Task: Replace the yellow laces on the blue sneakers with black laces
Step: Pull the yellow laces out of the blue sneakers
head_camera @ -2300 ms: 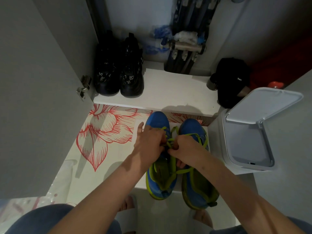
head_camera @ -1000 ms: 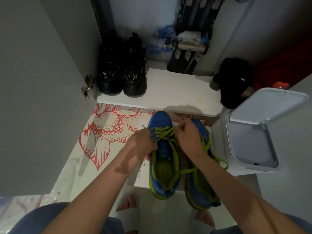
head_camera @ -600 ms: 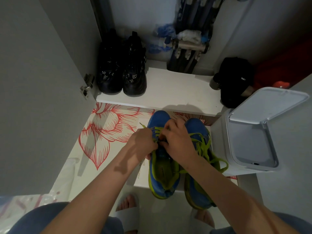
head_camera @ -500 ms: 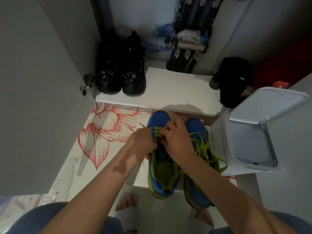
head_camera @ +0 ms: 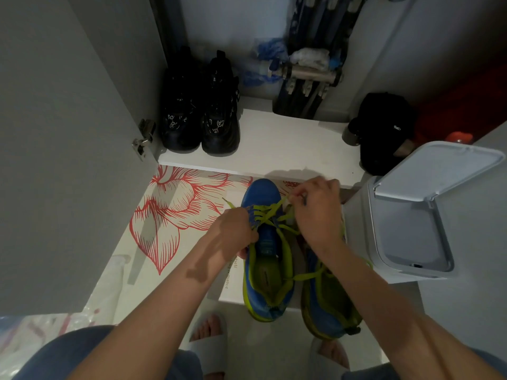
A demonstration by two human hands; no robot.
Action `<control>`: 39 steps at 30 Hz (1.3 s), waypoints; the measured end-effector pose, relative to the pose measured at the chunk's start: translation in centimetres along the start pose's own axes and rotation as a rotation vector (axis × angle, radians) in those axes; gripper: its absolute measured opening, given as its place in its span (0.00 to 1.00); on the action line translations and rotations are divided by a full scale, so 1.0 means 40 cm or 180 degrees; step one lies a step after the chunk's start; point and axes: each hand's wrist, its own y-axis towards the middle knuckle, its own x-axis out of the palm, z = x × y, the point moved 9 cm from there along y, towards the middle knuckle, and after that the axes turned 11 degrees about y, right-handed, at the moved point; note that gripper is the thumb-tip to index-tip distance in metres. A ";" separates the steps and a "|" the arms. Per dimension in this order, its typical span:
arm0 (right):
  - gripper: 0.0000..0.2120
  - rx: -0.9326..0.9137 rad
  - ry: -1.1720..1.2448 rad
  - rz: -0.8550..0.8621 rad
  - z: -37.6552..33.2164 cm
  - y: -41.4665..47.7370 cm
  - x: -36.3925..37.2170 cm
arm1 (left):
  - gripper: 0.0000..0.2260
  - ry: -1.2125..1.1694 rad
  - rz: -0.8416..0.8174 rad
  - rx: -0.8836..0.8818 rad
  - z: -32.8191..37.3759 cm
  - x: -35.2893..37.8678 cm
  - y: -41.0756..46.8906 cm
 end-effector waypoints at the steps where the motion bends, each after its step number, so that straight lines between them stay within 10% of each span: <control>1: 0.05 0.0258 0.0250 0.0070 0.025 0.007 -0.010 | 0.09 -0.0010 -0.0012 0.0010 0.001 0.000 -0.001; 11: 0.10 0.1707 0.1497 0.0383 0.177 0.036 -0.052 | 0.11 -0.0137 -0.0002 -0.0018 0.001 -0.001 -0.007; 19: 0.10 -0.0644 -0.0096 -0.1227 -0.072 -0.036 0.107 | 0.11 -0.0080 0.0062 -0.0021 0.002 0.004 0.005; 28: 0.03 -0.0896 -0.0484 -0.1085 -0.077 -0.060 0.126 | 0.11 -0.0097 0.0011 -0.0032 0.000 0.009 0.006; 34: 0.03 0.0673 0.1136 0.0223 0.056 0.039 -0.036 | 0.12 -0.0136 0.0007 -0.0028 -0.004 0.010 0.004; 39: 0.20 -0.0446 0.0186 -0.0633 -0.067 -0.009 0.049 | 0.11 -0.0111 0.0029 -0.0057 0.000 0.009 0.008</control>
